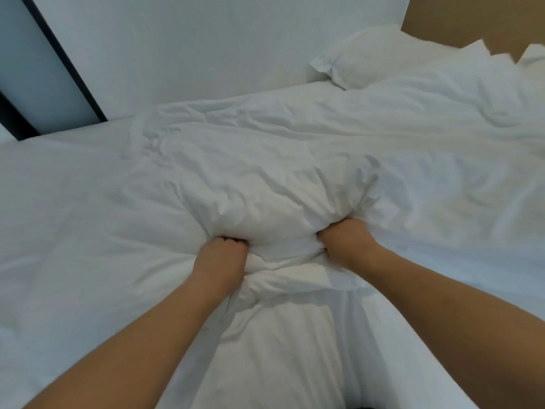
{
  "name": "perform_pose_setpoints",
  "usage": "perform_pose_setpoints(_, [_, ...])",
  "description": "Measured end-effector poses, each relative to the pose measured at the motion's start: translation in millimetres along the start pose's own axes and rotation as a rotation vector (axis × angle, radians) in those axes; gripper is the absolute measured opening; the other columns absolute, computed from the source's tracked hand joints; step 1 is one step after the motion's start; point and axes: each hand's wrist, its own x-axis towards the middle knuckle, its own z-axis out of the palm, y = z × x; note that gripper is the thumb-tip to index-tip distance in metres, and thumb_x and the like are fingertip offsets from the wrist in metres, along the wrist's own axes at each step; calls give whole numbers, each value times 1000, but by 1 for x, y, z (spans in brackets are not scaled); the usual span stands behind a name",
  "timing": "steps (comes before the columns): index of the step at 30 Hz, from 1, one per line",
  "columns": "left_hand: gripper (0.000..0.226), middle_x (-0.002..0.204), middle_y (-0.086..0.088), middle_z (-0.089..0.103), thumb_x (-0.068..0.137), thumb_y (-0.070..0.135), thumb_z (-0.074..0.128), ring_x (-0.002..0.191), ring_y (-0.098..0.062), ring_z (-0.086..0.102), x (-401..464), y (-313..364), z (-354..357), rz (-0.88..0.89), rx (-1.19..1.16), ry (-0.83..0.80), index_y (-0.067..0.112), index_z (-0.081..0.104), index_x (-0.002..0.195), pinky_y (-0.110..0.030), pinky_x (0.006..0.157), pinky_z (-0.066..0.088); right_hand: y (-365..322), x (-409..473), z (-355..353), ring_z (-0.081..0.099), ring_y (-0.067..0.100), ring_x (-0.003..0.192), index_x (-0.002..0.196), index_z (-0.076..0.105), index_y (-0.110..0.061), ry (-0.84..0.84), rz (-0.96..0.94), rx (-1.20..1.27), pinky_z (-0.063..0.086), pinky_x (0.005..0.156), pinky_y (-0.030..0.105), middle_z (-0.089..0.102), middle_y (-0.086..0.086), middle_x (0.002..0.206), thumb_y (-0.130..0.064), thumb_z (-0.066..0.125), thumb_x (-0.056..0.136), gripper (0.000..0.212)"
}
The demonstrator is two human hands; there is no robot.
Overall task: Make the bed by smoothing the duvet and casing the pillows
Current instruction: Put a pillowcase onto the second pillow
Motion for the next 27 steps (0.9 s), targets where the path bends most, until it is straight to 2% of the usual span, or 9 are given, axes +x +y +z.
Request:
perform_pose_setpoints(2, [27, 109, -2, 66, 83, 23, 55, 102, -25, 63, -8, -8, -11, -1, -77, -12, 19, 60, 109, -31, 75, 47, 9, -11, -24, 64, 24, 96, 104, 66, -21, -76, 16, 21, 45, 72, 27, 67, -2, 102, -18, 55, 86, 21])
perform_pose_setpoints(5, [25, 107, -1, 66, 81, 22, 53, 100, -25, 64, -32, -15, -45, 29, -156, -3, 23, 62, 104, -29, 73, 45, 17, -30, -60, 64, 25, 96, 111, 62, -20, -109, 20, 57, 42, 70, 26, 67, 0, 106, -20, 50, 87, 26])
perform_pose_setpoints(9, [16, 87, 2, 65, 80, 28, 56, 83, -22, 64, -71, -27, -87, 89, -153, 55, 24, 62, 94, -28, 65, 45, 28, -61, -115, 63, 25, 95, 98, 62, -19, -175, -12, 56, 45, 69, 28, 66, 0, 101, -27, 54, 84, 18])
perform_pose_setpoints(12, [12, 85, 4, 64, 81, 29, 54, 83, -19, 63, -101, -28, -85, 137, -127, 66, 26, 59, 91, -28, 67, 46, 18, -94, -142, 61, 24, 90, 85, 56, -22, -225, -77, 60, 40, 67, 28, 63, -2, 92, -35, 58, 85, 13])
perform_pose_setpoints(15, [26, 110, -1, 60, 86, 22, 48, 103, -23, 56, -121, -10, -56, 131, 75, -206, 26, 57, 111, -34, 84, 43, -2, -128, -119, 61, 26, 95, 91, 61, -20, -455, -97, 175, 49, 77, 32, 65, 1, 100, -31, 56, 87, 12])
perform_pose_setpoints(18, [44, 129, -7, 50, 89, 24, 50, 118, -28, 48, -116, 26, -54, 86, 257, -382, 18, 48, 132, -43, 98, 36, -2, -161, -94, 56, 22, 116, 123, 61, -25, -637, 23, 304, 46, 97, 33, 59, -1, 128, -28, 57, 90, 34])
perform_pose_setpoints(23, [67, 135, -5, 39, 80, 53, 56, 119, -27, 43, -88, 102, -106, 274, -36, -32, 22, 35, 135, -43, 91, 42, 65, -188, -96, 48, 20, 121, 133, 49, -28, -274, 176, 225, 39, 98, 31, 50, -3, 132, -35, 51, 94, 40])
perform_pose_setpoints(25, [89, 150, -7, 22, 74, 65, 58, 133, -31, 31, -75, 133, -108, 279, -44, 2, 26, 21, 145, -51, 97, 38, 91, -197, -92, 44, 23, 123, 139, 40, -27, -147, 238, 88, 38, 100, 35, 43, 0, 137, -36, 52, 92, 49])
perform_pose_setpoints(27, [112, 159, -6, -2, 68, 74, 58, 145, -36, 8, -61, 159, -102, 254, -2, -47, 29, -1, 152, -64, 105, 24, 107, -204, -83, 34, 27, 132, 148, 23, -26, -154, 327, 58, 32, 107, 39, 28, 4, 149, -36, 56, 89, 68])
